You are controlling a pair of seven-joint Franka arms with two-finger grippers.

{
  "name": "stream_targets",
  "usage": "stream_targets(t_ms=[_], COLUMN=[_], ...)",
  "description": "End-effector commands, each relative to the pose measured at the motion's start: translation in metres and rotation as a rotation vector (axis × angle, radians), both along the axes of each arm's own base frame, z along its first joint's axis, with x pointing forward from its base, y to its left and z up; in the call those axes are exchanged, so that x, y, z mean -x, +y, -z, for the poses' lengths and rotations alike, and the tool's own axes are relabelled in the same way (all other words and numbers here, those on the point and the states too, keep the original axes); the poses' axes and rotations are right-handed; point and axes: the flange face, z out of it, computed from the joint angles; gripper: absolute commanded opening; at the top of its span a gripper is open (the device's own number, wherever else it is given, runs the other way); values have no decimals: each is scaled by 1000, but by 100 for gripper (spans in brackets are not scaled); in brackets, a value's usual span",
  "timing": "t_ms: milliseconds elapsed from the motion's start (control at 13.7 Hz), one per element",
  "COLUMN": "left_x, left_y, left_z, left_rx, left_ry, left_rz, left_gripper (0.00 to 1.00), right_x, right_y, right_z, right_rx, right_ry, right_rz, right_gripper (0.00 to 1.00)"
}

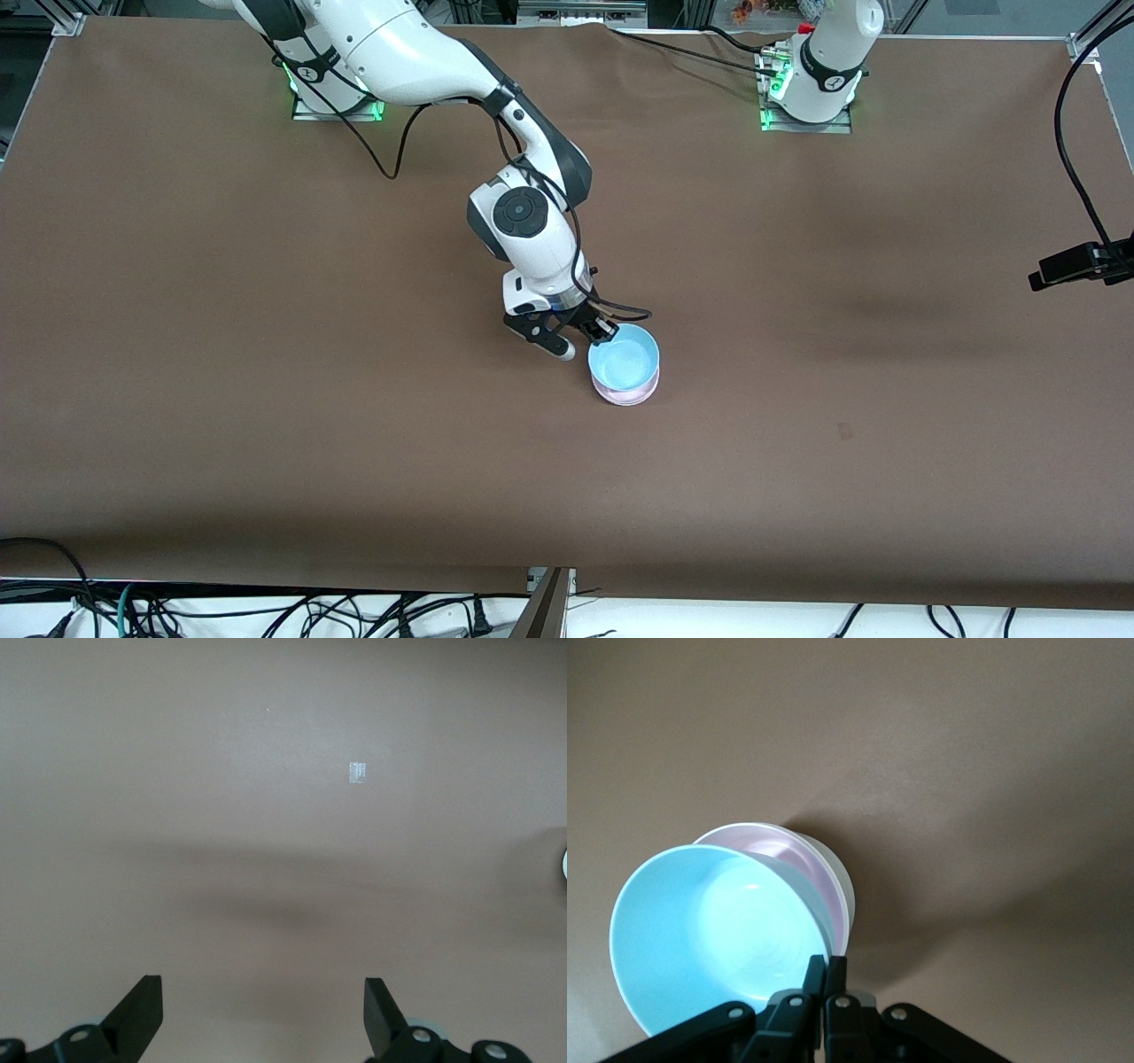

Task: Stack pink and blue bowls on white bowl
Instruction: 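Open the right gripper to release the blue bowl on the stack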

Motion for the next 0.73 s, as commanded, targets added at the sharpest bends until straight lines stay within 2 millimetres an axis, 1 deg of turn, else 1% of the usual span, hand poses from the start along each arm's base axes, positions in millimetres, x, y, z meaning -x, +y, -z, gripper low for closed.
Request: stream_targets(t_ms=[0,291,655], left_x=[-4,-4,-4], left_y=[-4,-5,-5], left_z=[-5,-5,-5], left_rx=[13,13,13], left_ry=[-4,-4,-4], left_rz=[19,21,21], left_gripper=[100,100,100], right_x=[-8,-13,-14], right_y=[8,13,14], right_z=[-4,5,7], right_rx=[-14,-21,-19], right_ry=[-32,-37,-39], right_rz=[-4,1,-3], right_gripper=[1,1,2])
